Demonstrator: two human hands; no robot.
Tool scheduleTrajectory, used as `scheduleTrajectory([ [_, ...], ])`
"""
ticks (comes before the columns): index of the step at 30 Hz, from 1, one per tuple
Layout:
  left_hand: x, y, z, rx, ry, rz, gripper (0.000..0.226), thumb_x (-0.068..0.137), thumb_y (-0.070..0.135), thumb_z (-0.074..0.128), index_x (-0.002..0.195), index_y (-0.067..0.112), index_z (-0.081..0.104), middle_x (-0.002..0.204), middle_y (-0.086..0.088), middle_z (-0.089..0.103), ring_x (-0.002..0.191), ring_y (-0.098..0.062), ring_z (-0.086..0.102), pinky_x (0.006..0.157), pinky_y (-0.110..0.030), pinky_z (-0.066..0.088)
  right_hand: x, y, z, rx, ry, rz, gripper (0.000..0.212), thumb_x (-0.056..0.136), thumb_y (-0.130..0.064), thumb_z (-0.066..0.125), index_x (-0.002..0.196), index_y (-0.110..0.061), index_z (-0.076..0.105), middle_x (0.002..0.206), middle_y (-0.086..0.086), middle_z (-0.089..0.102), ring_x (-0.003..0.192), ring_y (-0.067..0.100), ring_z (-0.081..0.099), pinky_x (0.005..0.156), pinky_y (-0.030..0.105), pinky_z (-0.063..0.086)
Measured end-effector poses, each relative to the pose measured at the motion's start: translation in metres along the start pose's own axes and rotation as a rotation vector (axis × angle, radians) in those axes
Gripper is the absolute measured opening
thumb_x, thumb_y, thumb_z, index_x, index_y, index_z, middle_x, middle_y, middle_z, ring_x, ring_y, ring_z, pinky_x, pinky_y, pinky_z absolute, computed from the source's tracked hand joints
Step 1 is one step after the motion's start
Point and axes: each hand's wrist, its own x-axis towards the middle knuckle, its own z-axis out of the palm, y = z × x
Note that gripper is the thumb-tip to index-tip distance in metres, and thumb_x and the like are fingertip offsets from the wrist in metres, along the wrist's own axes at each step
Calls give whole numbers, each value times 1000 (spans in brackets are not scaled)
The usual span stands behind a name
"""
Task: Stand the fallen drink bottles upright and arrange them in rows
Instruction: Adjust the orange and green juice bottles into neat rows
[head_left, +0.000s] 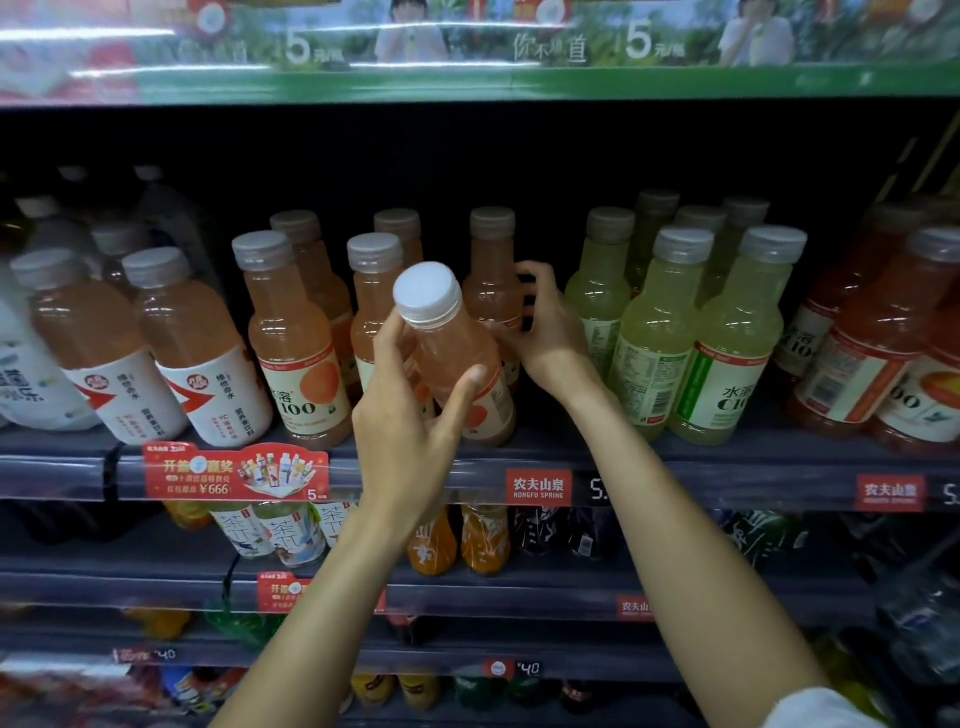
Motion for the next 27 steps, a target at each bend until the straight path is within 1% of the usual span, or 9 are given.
scheduleTrajectory([
  [3, 6, 1, 4, 67, -30, 49, 72, 87, 47, 63, 143, 18, 30, 124, 19, 47, 107, 0, 55, 84, -21, 52, -1, 2, 1, 9, -6, 7, 63, 76, -27, 75, 126, -29, 38, 117, 4, 60, 99, 22, 62, 82, 47, 52],
  [6, 11, 3, 8, 140, -50, 83, 72, 88, 46, 63, 144, 14, 31, 129, 8, 55, 108, 0, 53, 84, -17, 47, -2, 3, -3, 63, -30, 22, 52, 84, -22, 68, 128, -25, 40, 120, 4, 59, 103, 22, 60, 87, 48, 50],
  [10, 23, 6, 13, 245, -94, 144, 71, 91, 46, 58, 144, 7, 33, 124, -9, 62, 107, -23, 62, 81, -27, 47, -5, -1, -10, 124, -72, 24, 37, 98, -29, 47, 133, -20, 41, 124, 2, 55, 108, 14, 54, 92, 33, 46],
  [13, 31, 7, 20, 334, -118, 160, 73, 91, 45, 58, 146, 7, 30, 115, -16, 64, 100, -35, 63, 74, -37, 48, -1, -2, -10, 195, -27, 87, 34, 101, -27, 39, 133, -16, 44, 115, -3, 54, 103, 10, 51, 90, 27, 42],
  [17, 31, 3, 24, 371, -124, 173, 84, 86, 53, 57, 147, 3, 27, 112, -18, 64, 95, -34, 64, 69, -36, 50, 8, -5, -11, 239, -43, 90, 35, 100, -26, 43, 133, -13, 43, 123, 3, 55, 107, 11, 52, 94, 29, 43],
  [19, 26, -3, 24, 299, -146, 189, 87, 85, 47, 62, 149, 6, 20, 130, -17, 54, 113, -31, 57, 83, -33, 49, 12, -6, -9, 252, -86, 89, 38, 98, -26, 46, 134, -14, 42, 129, 7, 54, 110, 13, 52, 96, 32, 45],
  [21, 18, -9, 24, 261, -170, 207, 88, 83, 28, 71, 149, 8, 17, 140, -16, 44, 126, -28, 48, 96, -27, 42, 15, -8, -7, 240, -119, 88, 40, 97, -26, 48, 135, -14, 42, 131, 10, 53, 113, 19, 54, 97, 38, 46],
  [24, 12, -12, 24, 280, -163, 221, 85, 78, 14, 76, 146, 6, 25, 132, -15, 50, 120, -29, 52, 96, -34, 47, 17, -8, -5, 193, -133, 81, 39, 97, -26, 49, 132, -12, 44, 131, 13, 54, 115, 26, 55, 97, 47, 46],
  [27, 12, -12, 24, 288, -156, 209, 85, 76, 16, 78, 145, 8, 31, 127, -13, 53, 115, -27, 54, 93, -35, 48, 18, -9, -8, 202, -139, 96, 35, 97, -24, 48, 131, -13, 45, 129, 11, 55, 114, 23, 55, 96, 43, 47],
])
